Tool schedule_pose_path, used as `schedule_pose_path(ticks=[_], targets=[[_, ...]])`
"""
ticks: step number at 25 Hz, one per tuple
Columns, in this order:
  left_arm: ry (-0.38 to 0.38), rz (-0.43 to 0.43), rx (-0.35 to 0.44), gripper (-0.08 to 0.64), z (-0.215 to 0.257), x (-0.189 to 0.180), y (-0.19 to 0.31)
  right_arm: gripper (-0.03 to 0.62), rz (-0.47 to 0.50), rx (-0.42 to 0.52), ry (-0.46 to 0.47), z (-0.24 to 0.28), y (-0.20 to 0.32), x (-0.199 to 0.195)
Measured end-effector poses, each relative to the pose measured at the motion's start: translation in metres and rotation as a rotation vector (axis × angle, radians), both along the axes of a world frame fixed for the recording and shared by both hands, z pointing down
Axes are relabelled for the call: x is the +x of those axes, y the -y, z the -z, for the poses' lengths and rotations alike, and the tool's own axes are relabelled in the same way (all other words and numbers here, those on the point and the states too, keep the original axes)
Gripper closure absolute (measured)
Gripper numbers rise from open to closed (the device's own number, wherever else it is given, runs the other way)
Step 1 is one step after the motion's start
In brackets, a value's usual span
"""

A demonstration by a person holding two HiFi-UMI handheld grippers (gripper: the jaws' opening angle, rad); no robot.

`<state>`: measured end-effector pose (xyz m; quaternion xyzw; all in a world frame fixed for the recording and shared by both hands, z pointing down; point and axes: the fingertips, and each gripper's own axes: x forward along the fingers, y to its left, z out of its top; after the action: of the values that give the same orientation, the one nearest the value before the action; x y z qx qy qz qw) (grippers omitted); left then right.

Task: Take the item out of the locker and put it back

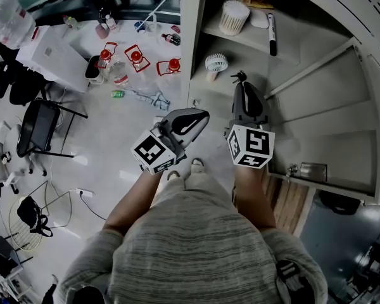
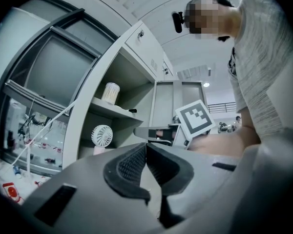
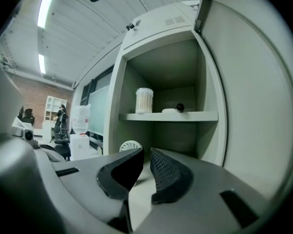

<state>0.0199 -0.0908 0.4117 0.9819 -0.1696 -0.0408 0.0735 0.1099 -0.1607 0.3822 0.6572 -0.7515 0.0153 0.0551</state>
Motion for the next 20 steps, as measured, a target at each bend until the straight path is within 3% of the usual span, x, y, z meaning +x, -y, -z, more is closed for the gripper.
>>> schedule_pose_path(ticks=[20], targets=[[-0.026,0.043,0.027,0.551,0.021,-0.017,0.003,0.554,0.417,0.109,-0.001,0.028,-0.054,-0.083]])
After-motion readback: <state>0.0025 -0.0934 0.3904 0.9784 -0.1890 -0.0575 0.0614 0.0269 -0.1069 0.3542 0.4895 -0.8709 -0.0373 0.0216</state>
